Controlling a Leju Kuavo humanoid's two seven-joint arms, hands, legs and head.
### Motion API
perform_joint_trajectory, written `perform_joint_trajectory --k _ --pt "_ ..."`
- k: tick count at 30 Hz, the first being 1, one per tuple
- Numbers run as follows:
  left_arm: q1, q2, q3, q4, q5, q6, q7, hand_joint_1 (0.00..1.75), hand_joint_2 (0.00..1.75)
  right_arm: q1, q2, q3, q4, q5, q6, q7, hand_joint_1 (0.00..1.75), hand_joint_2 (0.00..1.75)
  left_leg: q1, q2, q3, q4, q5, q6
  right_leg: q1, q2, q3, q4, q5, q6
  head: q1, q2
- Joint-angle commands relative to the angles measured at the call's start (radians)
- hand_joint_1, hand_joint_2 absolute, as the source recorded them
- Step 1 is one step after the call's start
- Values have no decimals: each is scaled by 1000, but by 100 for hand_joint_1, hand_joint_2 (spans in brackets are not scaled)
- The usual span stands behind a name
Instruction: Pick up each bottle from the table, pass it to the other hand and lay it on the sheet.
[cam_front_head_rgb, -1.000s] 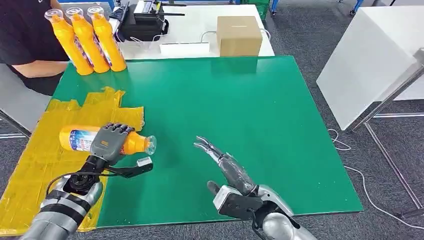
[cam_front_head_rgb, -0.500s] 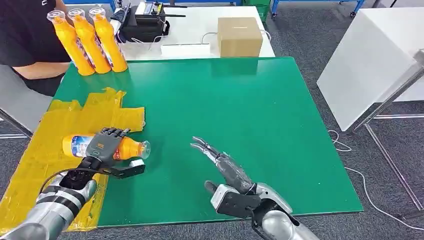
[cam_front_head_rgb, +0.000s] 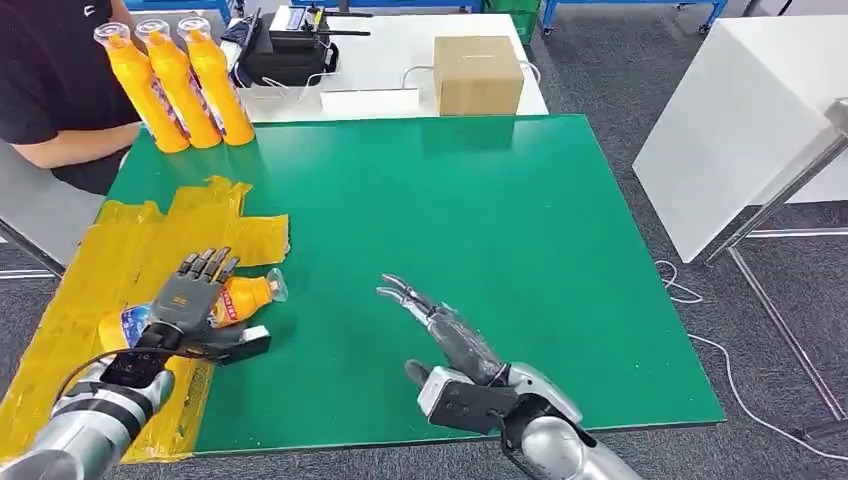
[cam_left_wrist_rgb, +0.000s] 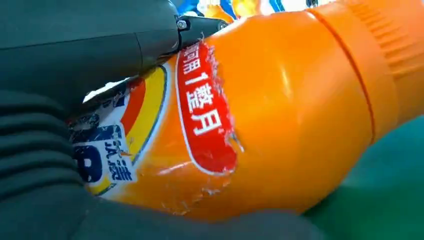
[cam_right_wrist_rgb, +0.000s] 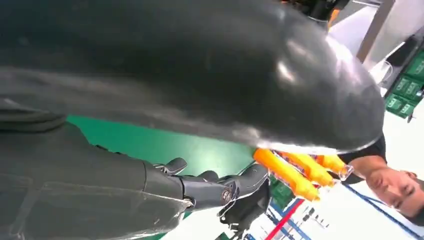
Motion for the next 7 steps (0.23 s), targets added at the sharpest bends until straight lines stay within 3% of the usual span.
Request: perform_joint_trajectory --k 1,7 --pt "47 6 32 -26 -34 145 24 0 0 -42 -22 34 66 -14 -2 6 0 0 1 4 1 -1 0 -2 1 3 0 -2 2 -1 0 0" --pt "56 12 33 -58 -60 147 43 0 0 -45 -22 36 66 -16 -2 5 0 0 1 2 -2 0 0 -1 1 1 -3 -1 1 -1 0 0"
